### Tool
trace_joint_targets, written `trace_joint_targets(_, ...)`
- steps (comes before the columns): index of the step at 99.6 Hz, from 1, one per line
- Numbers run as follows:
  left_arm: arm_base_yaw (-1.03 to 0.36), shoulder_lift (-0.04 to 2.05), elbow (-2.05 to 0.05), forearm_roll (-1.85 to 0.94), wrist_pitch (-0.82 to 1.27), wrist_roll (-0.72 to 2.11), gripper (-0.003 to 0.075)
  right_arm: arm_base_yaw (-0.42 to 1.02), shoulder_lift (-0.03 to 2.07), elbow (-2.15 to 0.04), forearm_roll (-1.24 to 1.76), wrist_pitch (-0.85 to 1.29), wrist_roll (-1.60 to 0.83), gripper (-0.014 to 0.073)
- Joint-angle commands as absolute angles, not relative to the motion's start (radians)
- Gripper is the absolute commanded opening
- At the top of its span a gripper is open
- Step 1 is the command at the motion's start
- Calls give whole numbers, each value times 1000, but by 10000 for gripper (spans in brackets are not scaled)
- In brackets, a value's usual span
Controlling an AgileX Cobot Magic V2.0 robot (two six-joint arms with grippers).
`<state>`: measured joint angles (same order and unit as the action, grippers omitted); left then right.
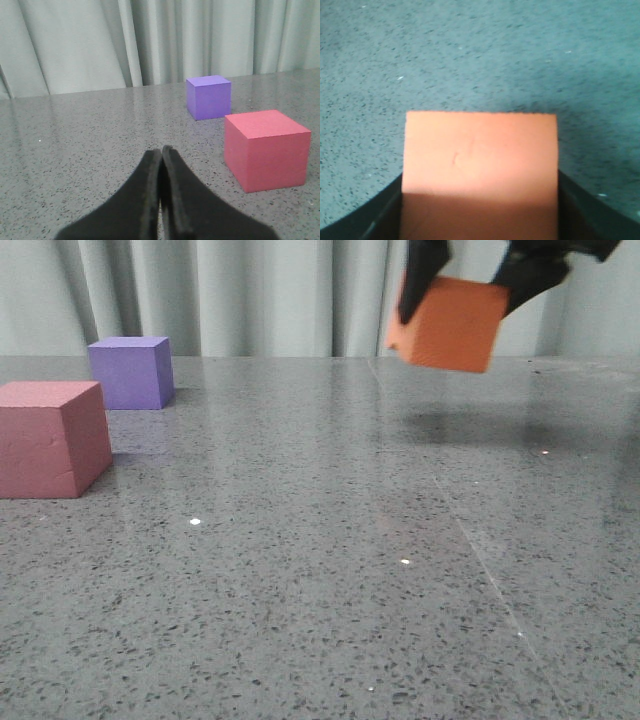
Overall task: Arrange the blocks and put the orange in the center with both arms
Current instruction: 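Carry the orange cube with the right gripper toward the table center and lower it, then open the right gripper and lift it away from the orange cube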
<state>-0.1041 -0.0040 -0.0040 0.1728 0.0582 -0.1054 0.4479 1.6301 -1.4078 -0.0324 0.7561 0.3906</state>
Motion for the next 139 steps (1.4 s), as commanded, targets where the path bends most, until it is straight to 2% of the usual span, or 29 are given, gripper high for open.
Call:
trace_joint_targets(1,-101,-36,50,164,-16,-108,-19,491,1627,-1456,-111,700,486,205)
trace_joint_targets(29,-101,-36,50,164,-16,-108,-19,590,1772,-1572,-229,751,657,205)
trace_joint_targets(58,-101,-36,50,164,-16,-108,-19,606,1823,-1631,-236,783,674,230)
trace_joint_targets(68,-101,-36,50,164,-16,-108,-19,606,1823,-1631,-236,796,674,312)
trace_joint_targets(85,-101,-36,50,164,-16,-108,-19,606,1823,-1631,-219,795,674,614)
trace_joint_targets(90,-101,-36,50,164,-16,-108,-19,606,1823,-1631,-217,795,674,669)
trace_joint_targets(97,-101,-36,50,164,-16,-108,-19,606,1823,-1633,-216,796,674,641)
trace_joint_targets(119,-101,-36,50,164,-16,-108,-19,606,1787,-1634,-236,798,674,643)
trace_joint_targets(139,-101,-36,50,164,-16,-108,-19,590,1672,-1634,-338,804,674,643)
